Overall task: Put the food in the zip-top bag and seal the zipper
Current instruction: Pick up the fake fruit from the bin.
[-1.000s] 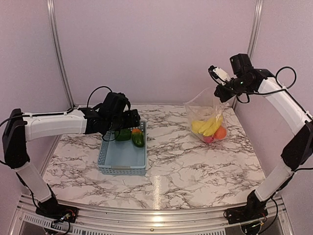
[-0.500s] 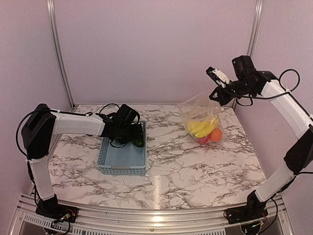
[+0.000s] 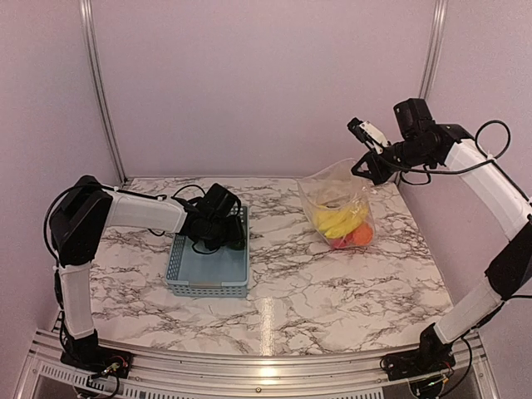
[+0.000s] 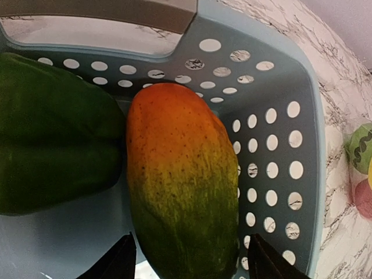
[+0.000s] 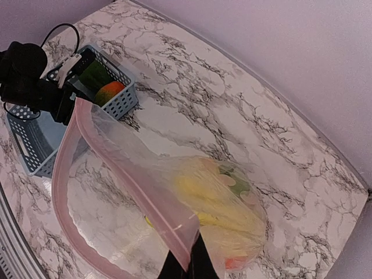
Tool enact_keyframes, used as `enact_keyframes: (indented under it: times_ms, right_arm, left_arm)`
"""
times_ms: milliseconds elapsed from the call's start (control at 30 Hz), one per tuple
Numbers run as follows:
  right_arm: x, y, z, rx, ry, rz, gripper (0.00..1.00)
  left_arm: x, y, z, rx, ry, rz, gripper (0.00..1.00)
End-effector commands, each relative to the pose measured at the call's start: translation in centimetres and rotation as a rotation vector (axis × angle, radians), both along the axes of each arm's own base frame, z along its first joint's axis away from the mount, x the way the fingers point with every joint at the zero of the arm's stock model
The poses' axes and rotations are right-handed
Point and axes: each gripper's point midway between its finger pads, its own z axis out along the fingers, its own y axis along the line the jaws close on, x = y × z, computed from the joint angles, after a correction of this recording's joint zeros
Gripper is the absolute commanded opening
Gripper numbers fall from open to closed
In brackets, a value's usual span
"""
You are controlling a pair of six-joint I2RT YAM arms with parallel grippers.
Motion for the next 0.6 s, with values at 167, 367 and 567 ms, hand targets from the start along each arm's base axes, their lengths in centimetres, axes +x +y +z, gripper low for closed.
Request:
enact_keyframes:
  times_ms: [167, 367, 567]
  right_arm:
    - [-0.5, 0.7, 0.9, 0.025, -0.029, 0.034, 0.0]
    - [-0.3, 0.8, 0.7, 0.025, -0.022, 0.038, 0.0]
    - [0.0, 0.9, 0.6, 0.025, -0.022, 0.039, 0.0]
  left_arm:
    - [1.4, 0.1, -1.3, -0.012, 0.01, 0.018, 0.64]
    - [1.7, 0.2, -1.4, -0.003, -0.002, 0.013, 0.59]
    - [1.8, 0.5, -0.1, 0.003, -0.036, 0.011, 0.5]
